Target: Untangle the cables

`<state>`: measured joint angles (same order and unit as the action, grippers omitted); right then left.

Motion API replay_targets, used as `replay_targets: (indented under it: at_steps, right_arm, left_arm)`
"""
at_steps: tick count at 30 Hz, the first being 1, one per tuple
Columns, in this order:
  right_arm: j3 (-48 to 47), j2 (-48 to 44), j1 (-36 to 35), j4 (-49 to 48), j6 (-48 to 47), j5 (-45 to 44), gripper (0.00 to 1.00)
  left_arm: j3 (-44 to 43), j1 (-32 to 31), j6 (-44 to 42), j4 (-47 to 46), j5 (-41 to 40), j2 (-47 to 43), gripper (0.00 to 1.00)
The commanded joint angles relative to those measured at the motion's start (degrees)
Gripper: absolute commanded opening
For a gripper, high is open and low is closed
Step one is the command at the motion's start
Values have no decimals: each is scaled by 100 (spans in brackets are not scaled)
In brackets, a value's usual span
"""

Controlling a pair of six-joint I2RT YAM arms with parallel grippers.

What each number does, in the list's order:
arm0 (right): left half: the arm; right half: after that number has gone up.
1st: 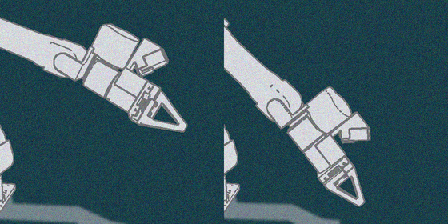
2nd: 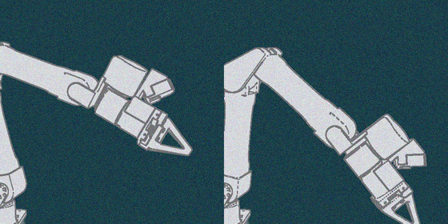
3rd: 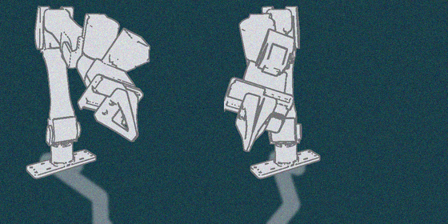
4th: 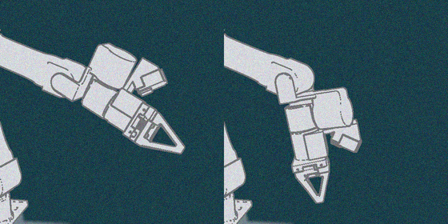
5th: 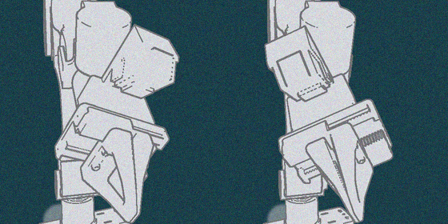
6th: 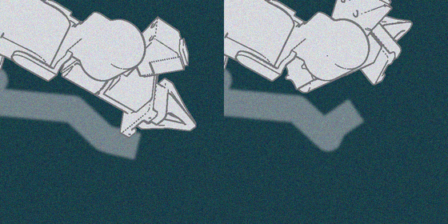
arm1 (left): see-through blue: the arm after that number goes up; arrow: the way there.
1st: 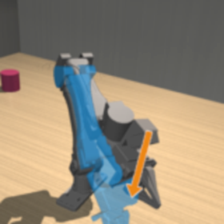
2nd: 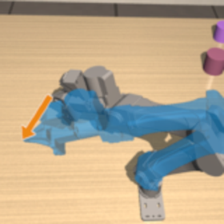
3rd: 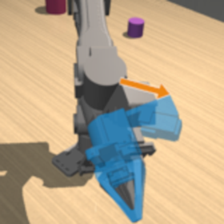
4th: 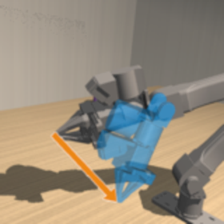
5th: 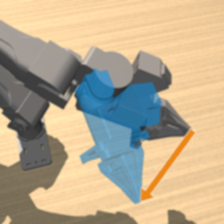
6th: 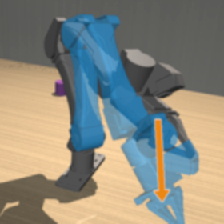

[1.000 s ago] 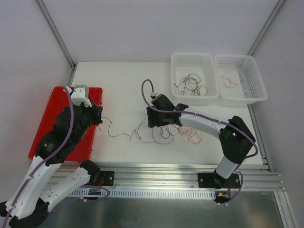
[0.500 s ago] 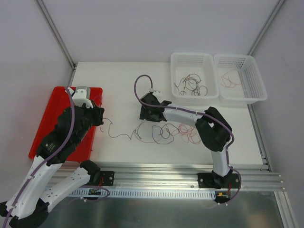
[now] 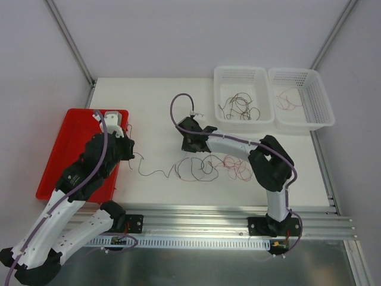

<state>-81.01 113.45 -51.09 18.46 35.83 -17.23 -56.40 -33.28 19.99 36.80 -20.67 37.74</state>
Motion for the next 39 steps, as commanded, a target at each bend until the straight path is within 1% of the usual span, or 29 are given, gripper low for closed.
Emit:
replay_targets:
  at_steps: [1,4,8,9,12,13,16,18,19,23,25,26,27,29,30,31,32,35,36,37,38,39]
  right_arm:
    - [111,-1078,-15,140,-313,-166,1]
    - [287,-1711,-6,176,-585,26,1]
    - [322,-2387,3,526,-920,343,1]
    - [366,-2702,3,579,-1007,344,1]
    - [665,-3231,125,799,-1298,492,1]
    - [788,-3589,187,878,-1368,528,1]
    - [1376,-4293,642,1290,-1675,318,1]
    - [1858,-4559,915,1493,-1851,159,1]
    - [2026,-4734,1230,1616,-1895,168,1]
    - [2940,-4902,1830,1504,-2045,413,4]
    - [3370,-4841,2005,1302,-2037,536,8]
    - [3451,-4737,2024,1240,-2028,615,14]
    - [3548,-4683,2024,1178,-2019,659,17]
    - [3698,-4604,2033,1038,-1993,800,24]
    - [3724,-4586,2033,985,-2001,844,30]
    - [3750,-4603,2024,915,-1993,888,32]
    - [3759,-4630,2024,897,-2010,923,40]
    - [3707,-4779,2015,905,-2080,941,53]
    - [3698,-4832,2007,923,-2098,950,60]
    - [3681,-4928,1989,975,-2133,967,63]
    - [3663,-4981,1980,993,-2151,959,68]
    - [3637,-5034,1963,1028,-2212,959,76]
  left_arm:
    - [112,32,128,3,-201,120,0]
    - [191,41,198,29,-289,339,0]
    - [235,32,321,99,-385,603,0]
    - [226,41,374,134,-420,664,0]
    - [156,41,453,363,-727,849,0]
    - [104,41,462,503,-798,936,0]
    - [7,41,506,679,-1036,1077,0]
    - [-2,41,506,697,-966,1095,0]
    - [-11,41,506,689,-913,1104,1]
    - [-73,32,480,680,-544,1271,7]
    - [-125,41,497,671,-255,1455,11]
    - [-134,32,541,671,-10,1595,13]
    - [-143,32,567,662,88,1597,13]
    - [-161,32,646,636,299,1807,18]
    - [-152,32,655,584,483,1973,21]
    - [-143,23,655,566,545,2061,25]
    - [-134,32,690,531,590,2149,28]
    - [-134,6,769,373,818,2536,34]
    - [-134,-12,787,320,845,2633,36]
    - [-152,-56,796,206,871,2799,40]
    - [-152,-82,822,153,889,2888,53]
    - [-161,-117,840,83,880,2967,62]
